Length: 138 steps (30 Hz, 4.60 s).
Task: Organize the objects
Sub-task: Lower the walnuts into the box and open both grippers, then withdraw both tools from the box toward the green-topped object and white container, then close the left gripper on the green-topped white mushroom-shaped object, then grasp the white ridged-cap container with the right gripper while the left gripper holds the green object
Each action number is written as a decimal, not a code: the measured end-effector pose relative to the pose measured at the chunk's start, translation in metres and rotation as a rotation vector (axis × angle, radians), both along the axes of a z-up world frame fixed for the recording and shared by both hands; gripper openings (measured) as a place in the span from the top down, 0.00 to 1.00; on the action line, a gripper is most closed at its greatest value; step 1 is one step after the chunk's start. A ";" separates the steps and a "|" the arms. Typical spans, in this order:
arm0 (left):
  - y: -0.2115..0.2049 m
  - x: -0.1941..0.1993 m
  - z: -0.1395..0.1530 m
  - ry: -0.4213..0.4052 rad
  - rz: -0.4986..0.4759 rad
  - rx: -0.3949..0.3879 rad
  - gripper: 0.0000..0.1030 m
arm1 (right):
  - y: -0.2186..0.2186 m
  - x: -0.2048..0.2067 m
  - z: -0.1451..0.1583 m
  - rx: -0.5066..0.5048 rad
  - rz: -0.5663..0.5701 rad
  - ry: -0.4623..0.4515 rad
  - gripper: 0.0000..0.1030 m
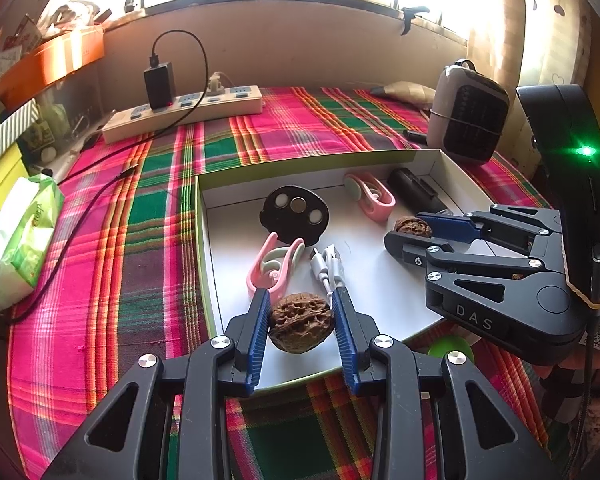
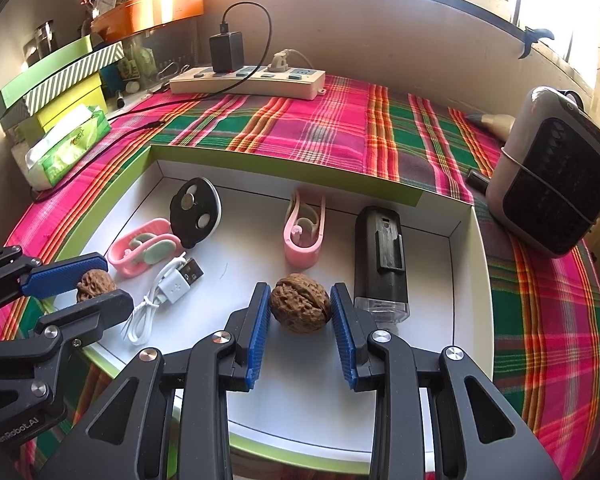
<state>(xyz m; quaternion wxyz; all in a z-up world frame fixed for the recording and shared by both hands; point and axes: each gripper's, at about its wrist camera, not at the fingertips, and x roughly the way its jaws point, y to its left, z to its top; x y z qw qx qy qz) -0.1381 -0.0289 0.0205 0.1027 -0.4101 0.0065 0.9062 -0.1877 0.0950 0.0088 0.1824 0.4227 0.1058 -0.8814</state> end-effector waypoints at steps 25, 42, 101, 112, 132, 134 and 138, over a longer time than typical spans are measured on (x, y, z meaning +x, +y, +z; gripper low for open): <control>-0.003 0.014 0.010 0.011 0.018 0.004 0.70 | 0.005 0.018 0.018 -0.039 -0.015 0.039 0.58; -0.007 0.045 0.023 0.055 0.041 0.021 0.70 | 0.020 0.059 0.038 -0.107 -0.043 0.086 0.58; 0.052 0.040 -0.004 -0.034 -0.106 0.080 0.66 | 0.085 0.109 0.009 -0.168 -0.159 0.024 0.56; 0.049 0.042 -0.003 -0.033 -0.099 0.097 0.70 | 0.083 0.110 0.009 -0.165 -0.161 0.022 0.56; 0.011 0.055 -0.004 -0.031 -0.030 0.109 0.70 | 0.034 0.092 0.004 -0.148 -0.066 -0.011 0.56; 0.011 0.054 -0.004 -0.029 -0.029 0.109 0.70 | 0.031 0.089 0.002 -0.137 -0.070 -0.013 0.56; 0.010 0.053 -0.005 -0.032 -0.034 0.119 0.70 | 0.032 0.084 -0.001 -0.141 -0.094 -0.031 0.56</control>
